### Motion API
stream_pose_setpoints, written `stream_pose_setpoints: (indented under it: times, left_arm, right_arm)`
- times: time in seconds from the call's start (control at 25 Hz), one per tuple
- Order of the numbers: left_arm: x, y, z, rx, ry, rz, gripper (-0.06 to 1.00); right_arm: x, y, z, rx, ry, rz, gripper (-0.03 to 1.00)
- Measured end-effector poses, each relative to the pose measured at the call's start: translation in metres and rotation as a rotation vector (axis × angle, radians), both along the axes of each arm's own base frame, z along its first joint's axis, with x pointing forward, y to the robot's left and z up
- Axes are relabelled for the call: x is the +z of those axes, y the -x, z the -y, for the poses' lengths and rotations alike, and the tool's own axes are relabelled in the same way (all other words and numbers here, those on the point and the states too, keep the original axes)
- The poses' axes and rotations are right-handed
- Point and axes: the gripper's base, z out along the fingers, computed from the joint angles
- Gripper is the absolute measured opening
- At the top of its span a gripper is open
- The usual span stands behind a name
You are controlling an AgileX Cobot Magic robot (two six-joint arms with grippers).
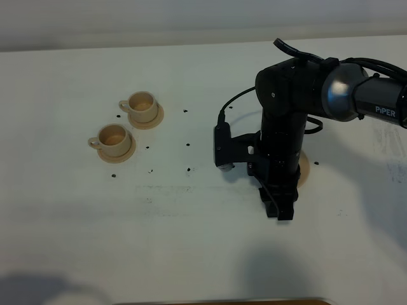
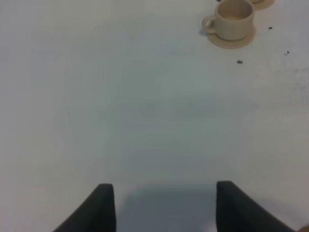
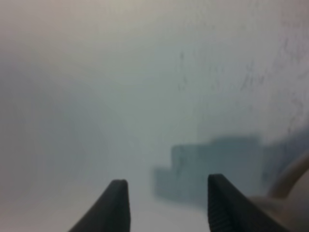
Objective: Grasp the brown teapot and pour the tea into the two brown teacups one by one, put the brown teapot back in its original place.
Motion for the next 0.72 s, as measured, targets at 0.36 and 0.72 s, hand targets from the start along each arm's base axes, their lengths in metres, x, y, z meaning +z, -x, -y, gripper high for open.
stream_pose_setpoints:
  times: [0.36, 0.72]
  left_arm:
    - [0.0000, 0.0000, 0.0000, 0.000, 0.001, 0.000, 0.52]
    - [0.0000, 0.0000, 0.0000, 0.000, 0.001, 0.000, 0.52]
  right_arm:
    - [0.0000, -0.0001, 0.0035, 0.021, 0.034, 0.001, 0.32]
    - [0.0002, -0.0007, 0.0074, 0.034, 0.076, 0.006, 0.31]
